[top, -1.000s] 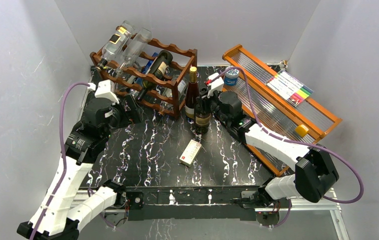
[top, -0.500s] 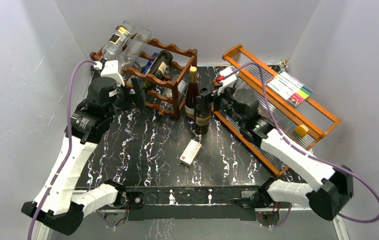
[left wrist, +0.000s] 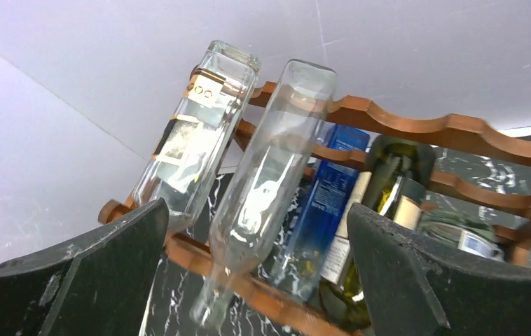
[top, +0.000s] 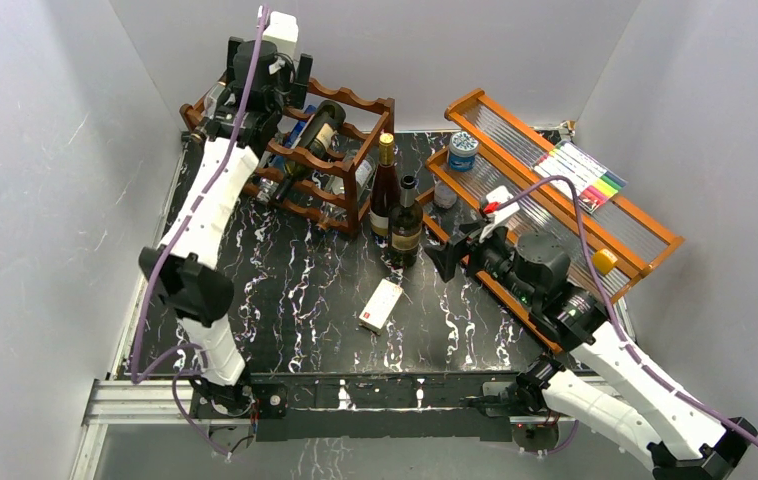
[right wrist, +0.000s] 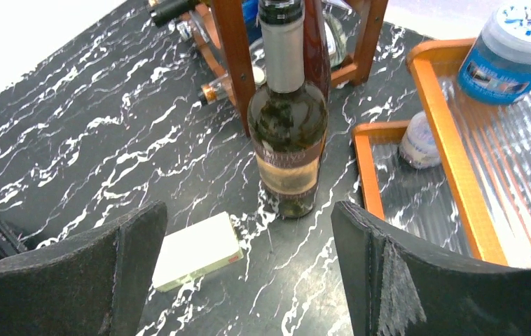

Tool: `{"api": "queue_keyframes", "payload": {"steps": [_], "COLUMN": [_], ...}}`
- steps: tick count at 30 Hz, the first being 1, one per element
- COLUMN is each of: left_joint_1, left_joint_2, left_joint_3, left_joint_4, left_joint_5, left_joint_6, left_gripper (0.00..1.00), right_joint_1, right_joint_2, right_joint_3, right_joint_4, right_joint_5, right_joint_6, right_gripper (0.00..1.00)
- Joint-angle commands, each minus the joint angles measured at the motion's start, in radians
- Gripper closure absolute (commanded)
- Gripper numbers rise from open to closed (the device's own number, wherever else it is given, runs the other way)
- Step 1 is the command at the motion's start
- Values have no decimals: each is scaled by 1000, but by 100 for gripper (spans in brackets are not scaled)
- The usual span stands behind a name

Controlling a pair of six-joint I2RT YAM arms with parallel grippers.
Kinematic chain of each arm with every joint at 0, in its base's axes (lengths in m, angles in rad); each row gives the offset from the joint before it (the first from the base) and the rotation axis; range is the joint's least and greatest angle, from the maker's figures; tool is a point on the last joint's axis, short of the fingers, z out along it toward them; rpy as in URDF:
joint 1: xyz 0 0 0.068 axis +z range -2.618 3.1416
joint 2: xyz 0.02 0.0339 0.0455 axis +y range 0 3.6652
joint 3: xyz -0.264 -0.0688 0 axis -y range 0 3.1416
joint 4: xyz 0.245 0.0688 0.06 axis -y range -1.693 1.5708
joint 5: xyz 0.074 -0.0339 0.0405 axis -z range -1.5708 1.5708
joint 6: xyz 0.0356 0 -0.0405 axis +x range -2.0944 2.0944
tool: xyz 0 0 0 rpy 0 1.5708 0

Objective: Take the wine bottle off the wine rack

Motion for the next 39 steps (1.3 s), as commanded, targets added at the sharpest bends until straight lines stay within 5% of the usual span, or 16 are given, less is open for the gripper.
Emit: {"api": "queue_keyframes", "payload": {"steps": [1,6,16,39], "left_joint_1": [72,129,135,134], "left_joint_2": [87,232,366,399], "left_joint_3": [72,242,275,229], "left_joint_4": [120,45,53,6], "left_joint_5": [99,162,159,123], "left_joint_6": [119,105,136,60], "left_gripper": [2,2,3,2], "right_joint_1": [-3,-4,-3,-3], "right_joint_2": [1,5,73,127], "right_joint_3": [41,57,70,53], "right_joint_4": [-80,-108,-80,-45], "right_joint_5": [12,14,-14,-37], "right_joint_6": [43,32,38,57], "right_gripper": [2,2,2,2]}}
